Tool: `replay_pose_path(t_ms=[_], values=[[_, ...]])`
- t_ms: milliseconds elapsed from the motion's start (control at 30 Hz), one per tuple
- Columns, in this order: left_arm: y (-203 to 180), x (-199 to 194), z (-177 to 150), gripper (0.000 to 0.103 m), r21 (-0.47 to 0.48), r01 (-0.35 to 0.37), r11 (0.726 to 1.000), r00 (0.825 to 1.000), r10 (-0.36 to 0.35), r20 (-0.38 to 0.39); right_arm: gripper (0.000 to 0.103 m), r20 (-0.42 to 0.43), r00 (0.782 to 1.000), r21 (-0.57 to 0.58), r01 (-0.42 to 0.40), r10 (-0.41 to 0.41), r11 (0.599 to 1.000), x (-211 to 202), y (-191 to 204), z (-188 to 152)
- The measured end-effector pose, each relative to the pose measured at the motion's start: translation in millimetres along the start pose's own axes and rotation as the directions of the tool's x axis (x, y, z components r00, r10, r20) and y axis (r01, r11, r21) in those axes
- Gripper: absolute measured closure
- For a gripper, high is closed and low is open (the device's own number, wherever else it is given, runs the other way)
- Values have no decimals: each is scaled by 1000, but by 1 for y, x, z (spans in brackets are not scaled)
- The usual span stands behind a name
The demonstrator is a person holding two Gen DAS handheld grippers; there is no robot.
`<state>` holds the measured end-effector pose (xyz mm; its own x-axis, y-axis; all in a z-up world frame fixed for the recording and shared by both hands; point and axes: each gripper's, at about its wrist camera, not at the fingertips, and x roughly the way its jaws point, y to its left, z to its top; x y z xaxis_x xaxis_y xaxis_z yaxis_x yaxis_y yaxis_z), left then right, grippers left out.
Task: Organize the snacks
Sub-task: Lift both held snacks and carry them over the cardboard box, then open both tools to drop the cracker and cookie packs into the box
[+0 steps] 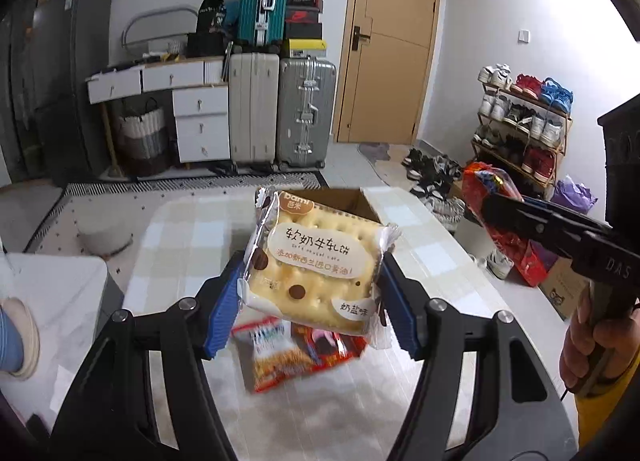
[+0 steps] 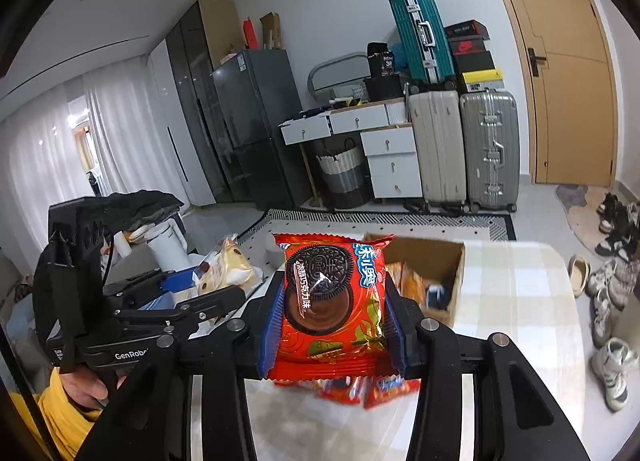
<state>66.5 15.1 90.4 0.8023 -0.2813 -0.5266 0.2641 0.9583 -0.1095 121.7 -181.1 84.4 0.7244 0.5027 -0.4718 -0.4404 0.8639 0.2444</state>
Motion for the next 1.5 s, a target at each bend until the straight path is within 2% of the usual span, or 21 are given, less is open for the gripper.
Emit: replay_pose_path(t_ms=[267,600,1100,1500], values=[[3,31,39,41,-3,-5,1000,1000,5,-10,59,-14,1000,14,-16,16,1000,36,-12,19],[13,135,73,41,-1,-21,1000,996,21,-86,59,-40,999,58,-5,7,998,81,-47,34],[25,298,100,41,-2,-51,999,973,49,-224,59,-122,993,111,24,-10,994,167,-105,46],[38,382,91,41,-17,-57,998,952,50,-303,59,-179,984,132,39,-14,991,206,-126,38]])
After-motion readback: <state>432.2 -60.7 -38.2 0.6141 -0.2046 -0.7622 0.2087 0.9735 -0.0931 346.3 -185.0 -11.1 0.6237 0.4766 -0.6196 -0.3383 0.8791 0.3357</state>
